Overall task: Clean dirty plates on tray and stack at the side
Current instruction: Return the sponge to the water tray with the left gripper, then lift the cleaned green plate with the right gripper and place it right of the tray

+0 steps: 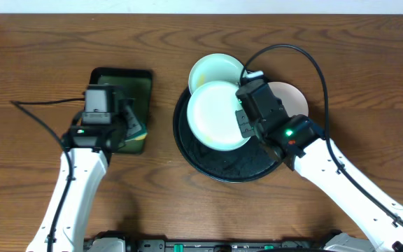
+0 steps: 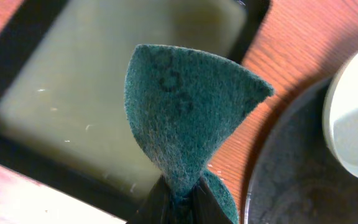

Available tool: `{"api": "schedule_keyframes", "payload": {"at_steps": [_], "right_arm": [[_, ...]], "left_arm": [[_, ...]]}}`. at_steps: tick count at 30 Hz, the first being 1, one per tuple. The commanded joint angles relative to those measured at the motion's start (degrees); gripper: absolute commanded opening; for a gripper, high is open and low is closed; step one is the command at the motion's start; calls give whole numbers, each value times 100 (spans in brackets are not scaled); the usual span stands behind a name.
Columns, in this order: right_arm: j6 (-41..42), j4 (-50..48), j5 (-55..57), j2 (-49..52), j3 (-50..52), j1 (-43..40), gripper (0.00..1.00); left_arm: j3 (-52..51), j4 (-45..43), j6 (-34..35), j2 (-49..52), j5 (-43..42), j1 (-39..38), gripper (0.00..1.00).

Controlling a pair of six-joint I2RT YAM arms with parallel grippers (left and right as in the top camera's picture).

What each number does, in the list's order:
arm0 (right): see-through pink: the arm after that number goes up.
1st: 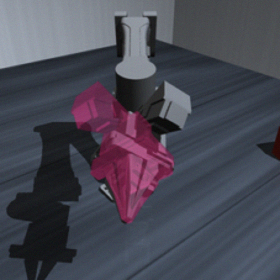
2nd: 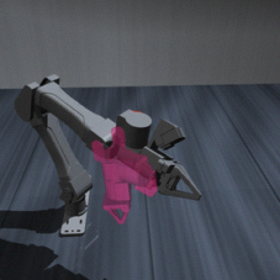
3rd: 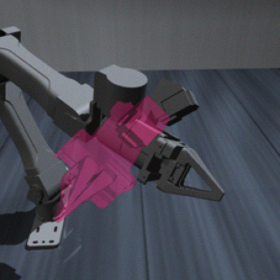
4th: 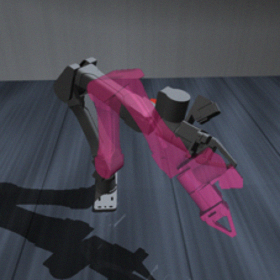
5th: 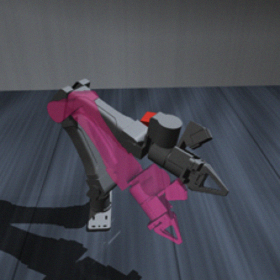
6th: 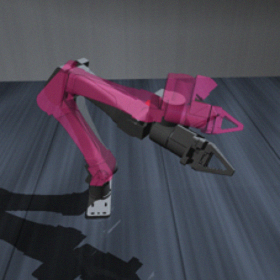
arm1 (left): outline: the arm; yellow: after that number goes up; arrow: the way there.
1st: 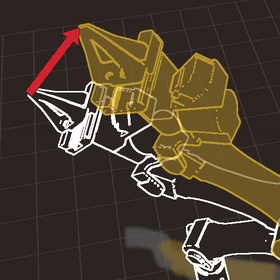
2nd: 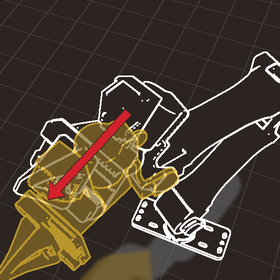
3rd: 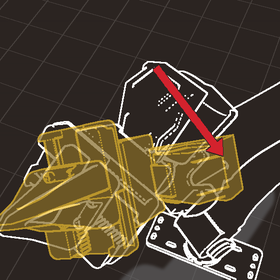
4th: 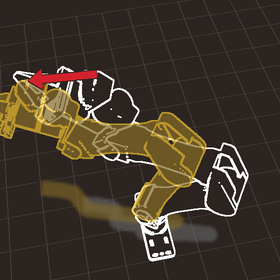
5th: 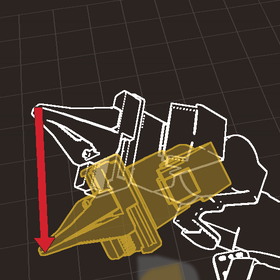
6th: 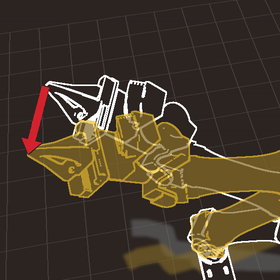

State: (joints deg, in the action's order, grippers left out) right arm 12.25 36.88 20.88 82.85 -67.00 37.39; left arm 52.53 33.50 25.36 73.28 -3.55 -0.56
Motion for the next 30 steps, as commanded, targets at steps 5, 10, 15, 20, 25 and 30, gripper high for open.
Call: {"api": "schedule_keyframes", "payload": {"at_steps": [5, 10, 15, 20, 25, 30], "right_arm": [[-2055, -780, 2546, -35, -168, 402, 1], [-3359, -1506, 2894, -33, -168, 551, 1], [-4485, -2214, 3344, -33, -168, 756, 1], [-5528, -3143, 3845, -33, -168, 1106, 1], [-4618, -2822, 3574, 13, -155, 1366, 1], [-4048, -1676, 2288, 538, -153, 1169, 1]], "left_arm": [[-46, 238, -313, -31, -334, 479, 7], [-46, 247, -330, -31, -332, 479, 7], [-46, 245, -330, -31, -332, 479, 7], [-46, 240, -330, -31, -332, 476, 7], [-46, 245, -330, -31, -332, 479, 7], [-46, 247, -330, -31, -332, 479, 7]]}}
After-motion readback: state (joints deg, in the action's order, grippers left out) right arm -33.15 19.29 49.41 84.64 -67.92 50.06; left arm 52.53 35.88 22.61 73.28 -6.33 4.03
